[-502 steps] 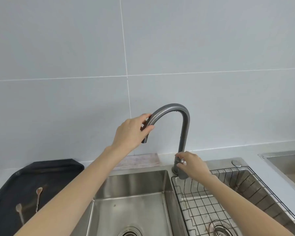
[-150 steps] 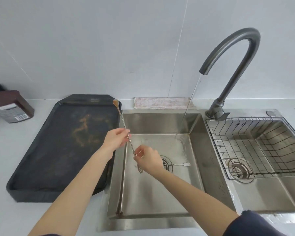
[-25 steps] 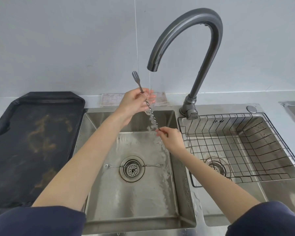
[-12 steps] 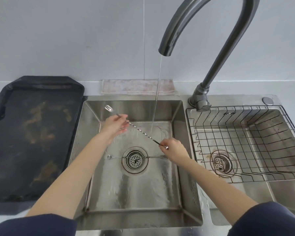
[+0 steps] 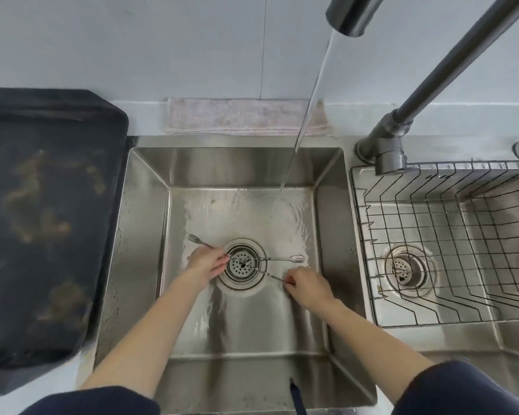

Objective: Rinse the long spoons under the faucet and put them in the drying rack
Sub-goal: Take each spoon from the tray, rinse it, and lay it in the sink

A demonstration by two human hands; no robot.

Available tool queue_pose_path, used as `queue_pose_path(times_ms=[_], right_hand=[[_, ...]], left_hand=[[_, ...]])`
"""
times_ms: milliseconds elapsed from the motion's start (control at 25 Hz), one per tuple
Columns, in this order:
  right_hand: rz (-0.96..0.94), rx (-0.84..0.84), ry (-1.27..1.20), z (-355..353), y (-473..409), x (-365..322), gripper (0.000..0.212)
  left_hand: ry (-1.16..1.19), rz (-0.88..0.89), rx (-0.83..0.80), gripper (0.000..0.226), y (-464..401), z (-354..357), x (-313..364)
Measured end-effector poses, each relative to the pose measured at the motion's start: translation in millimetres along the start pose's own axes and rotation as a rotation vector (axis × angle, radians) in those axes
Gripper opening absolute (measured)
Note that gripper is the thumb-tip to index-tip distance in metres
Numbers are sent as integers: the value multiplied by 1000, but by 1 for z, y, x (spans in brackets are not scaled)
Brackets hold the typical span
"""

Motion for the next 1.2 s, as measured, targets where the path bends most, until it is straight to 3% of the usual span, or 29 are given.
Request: queue_pose_path(times_ms=[160,320,440,560,760,880,1080,1200], right_hand=[[21,1,22,7,-2,1,24],[16,14,12,3,-1,1,24],[15,9,-1,-2,5,-1,27],[-8,2,-1,-9,15,-5,29],[-98,53,-81,-38,34,-12,35],[-205,125,-98,-64,49,-18,37],[-321,420,-188,-116,75,-20,32],[-343,662,-330,-148,86,-14,25]], left_hand=[[74,-96,-2,22,-3,0,-8],[107,-77,-14,9,1,0,-6],[43,-39,-20,32,12,0,-4],[-79,7,-16,22,31,1,6],[-469,380,139,38,75,0,36],[-529,589,117,40,114,2,63],[-536,920,89,42,189,17,113],[-562,1103,155,47,227,31,138]])
Point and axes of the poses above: each hand's wrist, its own y-axis away from the middle knuckle, its own z-axis out of the palm, x = y × z, the point moved 1 cm from there along -y, towards the middle knuckle, and after that the axes turned 4 degrees about -y, right-handed, at the moved point
